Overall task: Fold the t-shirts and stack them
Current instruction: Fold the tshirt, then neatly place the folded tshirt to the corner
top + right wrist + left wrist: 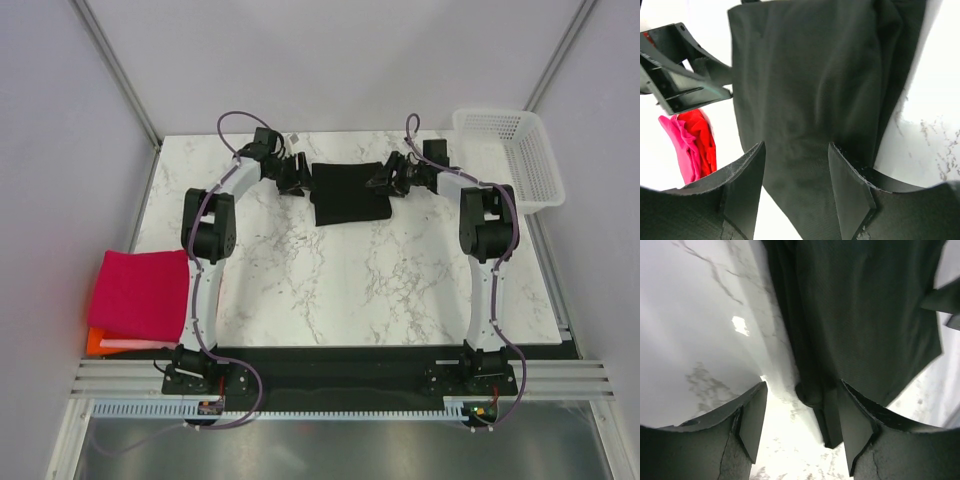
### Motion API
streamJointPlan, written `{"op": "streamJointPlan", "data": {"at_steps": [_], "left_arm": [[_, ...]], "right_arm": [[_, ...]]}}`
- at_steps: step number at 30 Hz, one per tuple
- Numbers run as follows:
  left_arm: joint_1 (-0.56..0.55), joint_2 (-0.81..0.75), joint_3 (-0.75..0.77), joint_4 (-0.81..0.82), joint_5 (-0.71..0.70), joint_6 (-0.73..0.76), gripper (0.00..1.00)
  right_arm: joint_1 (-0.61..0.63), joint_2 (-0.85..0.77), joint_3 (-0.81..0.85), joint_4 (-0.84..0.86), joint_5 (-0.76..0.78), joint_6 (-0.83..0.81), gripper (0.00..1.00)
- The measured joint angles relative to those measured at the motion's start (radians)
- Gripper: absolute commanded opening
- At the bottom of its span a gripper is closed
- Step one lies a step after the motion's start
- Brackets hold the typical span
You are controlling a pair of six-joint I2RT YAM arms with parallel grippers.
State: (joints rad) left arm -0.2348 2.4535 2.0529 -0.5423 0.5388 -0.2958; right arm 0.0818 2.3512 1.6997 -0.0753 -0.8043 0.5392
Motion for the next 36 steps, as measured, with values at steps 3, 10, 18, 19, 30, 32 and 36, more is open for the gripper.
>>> {"op": "streamJointPlan", "data": {"at_steps": [3, 10, 18, 19, 30, 32, 36], "left_arm": [[0.003, 0.005, -0.032, 0.034, 0.088, -0.042, 0.6], [-0.004, 0.039, -0.092, 0.149, 0.313, -0.161, 0.59], [-0.009, 0.097, -0.068, 0.231, 0.386, -0.244, 0.24], [-0.01, 0.101, -0.068, 0.233, 0.383, -0.248, 0.18], [-0.003, -0.048, -0.244, 0.082, 0.423, -0.126, 0.02], [0.005, -0.126, -0.313, -0.015, 0.442, -0.055, 0.02], [0.023, -0.233, -0.34, -0.304, 0.429, 0.169, 0.02]], "right_arm": [[0.004, 0.014, 0.002, 0.0, 0.0, 0.0, 0.61], [0.017, 0.032, 0.021, 0.005, 0.0, 0.001, 0.61], [0.034, 0.036, 0.023, 0.012, -0.003, 0.002, 0.61], [0.034, 0.035, 0.023, 0.012, -0.003, 0.001, 0.61], [0.006, -0.126, -0.058, -0.1, -0.036, -0.095, 0.59], [-0.014, -0.183, -0.064, -0.119, -0.038, -0.118, 0.59], [-0.068, -0.304, -0.089, -0.128, -0.04, -0.154, 0.59]]}}
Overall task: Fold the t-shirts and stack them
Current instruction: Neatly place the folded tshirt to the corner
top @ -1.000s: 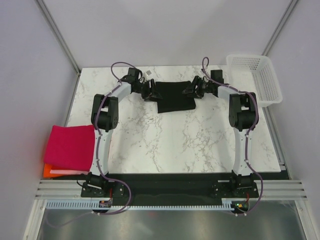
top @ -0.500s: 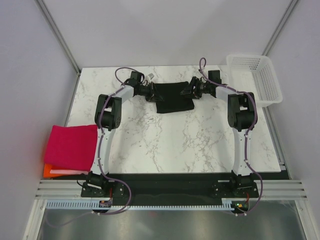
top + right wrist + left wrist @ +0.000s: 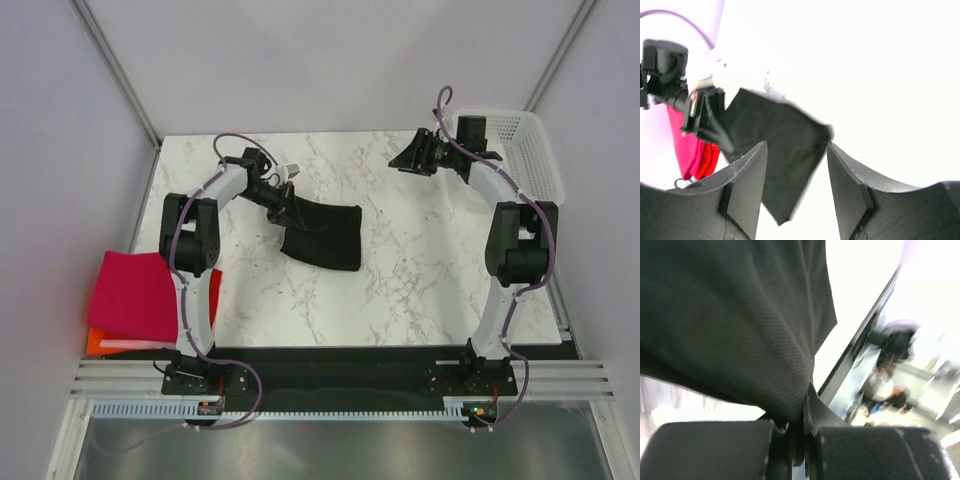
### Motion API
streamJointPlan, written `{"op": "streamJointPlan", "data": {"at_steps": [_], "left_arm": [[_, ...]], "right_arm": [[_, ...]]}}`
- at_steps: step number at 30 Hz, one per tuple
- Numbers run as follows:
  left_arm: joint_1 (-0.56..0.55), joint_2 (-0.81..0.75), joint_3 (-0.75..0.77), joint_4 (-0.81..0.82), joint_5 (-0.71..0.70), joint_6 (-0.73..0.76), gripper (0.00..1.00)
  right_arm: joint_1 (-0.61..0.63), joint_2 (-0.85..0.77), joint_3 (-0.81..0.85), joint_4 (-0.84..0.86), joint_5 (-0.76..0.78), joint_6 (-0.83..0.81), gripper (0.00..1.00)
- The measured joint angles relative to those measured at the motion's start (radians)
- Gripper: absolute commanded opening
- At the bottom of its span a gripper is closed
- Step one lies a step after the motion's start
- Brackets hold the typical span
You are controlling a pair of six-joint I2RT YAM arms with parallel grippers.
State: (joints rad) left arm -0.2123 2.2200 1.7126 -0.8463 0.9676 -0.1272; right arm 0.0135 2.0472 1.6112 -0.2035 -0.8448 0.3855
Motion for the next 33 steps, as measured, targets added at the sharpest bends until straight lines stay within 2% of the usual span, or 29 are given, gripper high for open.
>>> {"op": "streamJointPlan", "data": {"at_steps": [4, 8, 12, 20, 33], "left_arm": [[0.016, -0.044, 0.001, -0.266, -0.054, 0.237, 0.02], [0.045, -0.071, -0.032, -0.396, -0.156, 0.38, 0.02], [0.091, -0.149, -0.084, -0.446, -0.261, 0.446, 0.02], [0.187, -0.414, -0.245, -0.47, -0.44, 0.526, 0.02], [0.249, -0.817, -0.517, -0.491, -0.626, 0.598, 0.02]], "right_arm": [[-0.026, -0.071, -0.038, -0.006, 0.006, -0.034, 0.59], [-0.017, -0.106, -0.089, -0.031, 0.01, -0.062, 0.6], [-0.009, -0.134, -0.121, -0.067, 0.014, -0.088, 0.6], [-0.009, -0.231, -0.182, -0.097, 0.037, -0.128, 0.6], [-0.009, -0.304, -0.245, -0.112, 0.053, -0.146, 0.6]]}}
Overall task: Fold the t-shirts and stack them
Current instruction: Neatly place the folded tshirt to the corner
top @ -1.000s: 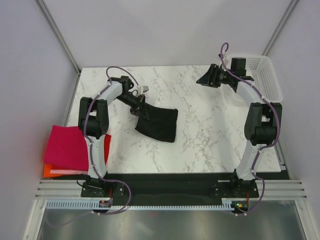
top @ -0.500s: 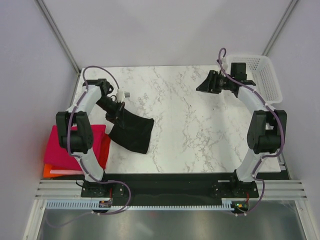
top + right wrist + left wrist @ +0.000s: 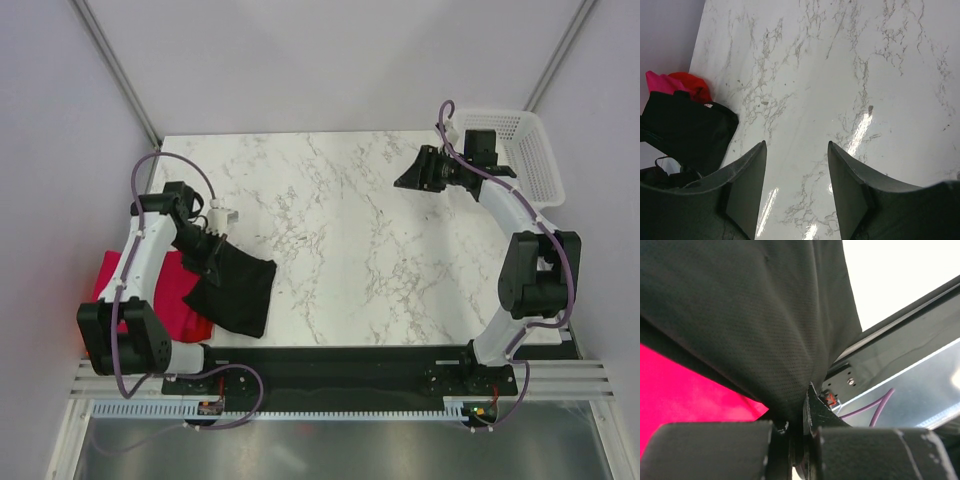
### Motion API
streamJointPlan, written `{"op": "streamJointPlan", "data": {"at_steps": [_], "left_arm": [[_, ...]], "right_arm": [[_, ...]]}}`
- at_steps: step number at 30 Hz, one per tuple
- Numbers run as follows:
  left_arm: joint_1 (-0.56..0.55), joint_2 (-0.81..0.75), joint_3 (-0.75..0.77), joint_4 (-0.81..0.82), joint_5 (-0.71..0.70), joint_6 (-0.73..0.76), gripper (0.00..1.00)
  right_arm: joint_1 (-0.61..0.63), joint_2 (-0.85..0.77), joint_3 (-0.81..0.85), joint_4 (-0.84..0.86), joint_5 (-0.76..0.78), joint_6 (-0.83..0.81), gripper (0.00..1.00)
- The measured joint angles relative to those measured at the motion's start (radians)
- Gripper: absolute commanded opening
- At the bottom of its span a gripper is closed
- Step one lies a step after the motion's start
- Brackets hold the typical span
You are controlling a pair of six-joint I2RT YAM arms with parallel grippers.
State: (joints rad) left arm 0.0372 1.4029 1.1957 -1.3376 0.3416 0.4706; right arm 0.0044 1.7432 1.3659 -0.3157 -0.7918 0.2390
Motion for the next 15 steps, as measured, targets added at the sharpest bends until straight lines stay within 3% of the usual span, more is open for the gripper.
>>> {"op": "streamJointPlan", "data": {"at_steps": [15], "left_arm": [[0.05, -0.296, -0.034, -0.014, -0.188, 0.043, 0.02]], "right_arm": [[0.0, -0.042, -0.058, -0.001, -0.004, 0.003, 0.6]]}}
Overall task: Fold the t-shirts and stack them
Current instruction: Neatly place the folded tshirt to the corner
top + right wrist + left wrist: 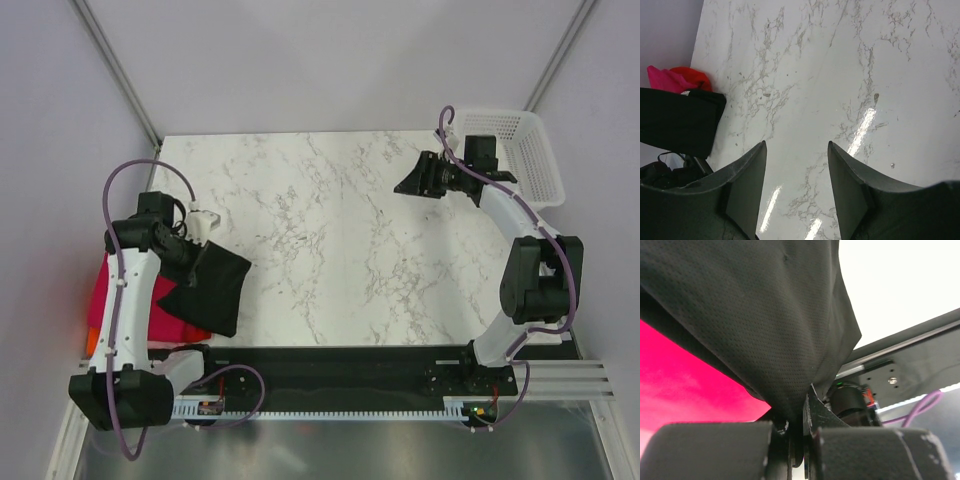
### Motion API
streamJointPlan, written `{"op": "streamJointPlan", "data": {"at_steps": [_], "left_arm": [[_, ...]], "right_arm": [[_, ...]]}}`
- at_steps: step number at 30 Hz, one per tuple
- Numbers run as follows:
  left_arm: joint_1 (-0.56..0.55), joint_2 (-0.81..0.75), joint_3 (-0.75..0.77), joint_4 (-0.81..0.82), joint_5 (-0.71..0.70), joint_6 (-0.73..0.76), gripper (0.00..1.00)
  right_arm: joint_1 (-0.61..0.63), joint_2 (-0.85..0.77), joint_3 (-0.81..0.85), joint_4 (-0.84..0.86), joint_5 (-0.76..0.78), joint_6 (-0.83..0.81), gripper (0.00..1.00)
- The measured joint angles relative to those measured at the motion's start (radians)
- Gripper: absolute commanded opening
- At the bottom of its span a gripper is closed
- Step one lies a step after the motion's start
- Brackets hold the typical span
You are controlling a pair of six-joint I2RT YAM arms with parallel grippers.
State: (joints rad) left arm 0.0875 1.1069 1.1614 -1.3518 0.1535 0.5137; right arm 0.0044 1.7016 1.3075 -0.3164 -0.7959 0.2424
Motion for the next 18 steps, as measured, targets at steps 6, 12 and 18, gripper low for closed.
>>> {"op": "streamJointPlan", "data": {"at_steps": [6, 12, 18], "left_arm": [[0.072, -0.035, 0.013, -0.006, -0.082, 0.084, 0.02], [0.265, 0.029, 0.162, -0.014, -0.112, 0.213, 0.02], [0.383, 0.111, 0.273, 0.0, -0.127, 0.327, 0.02]], "right_arm": [[0.0, -0.006, -0.014, 0.007, 0.0, 0.016, 0.6], [0.0, -0.04, -0.052, 0.017, 0.0, 0.028, 0.6], [0.0, -0.066, -0.077, 0.031, 0.0, 0.042, 0.6]]}}
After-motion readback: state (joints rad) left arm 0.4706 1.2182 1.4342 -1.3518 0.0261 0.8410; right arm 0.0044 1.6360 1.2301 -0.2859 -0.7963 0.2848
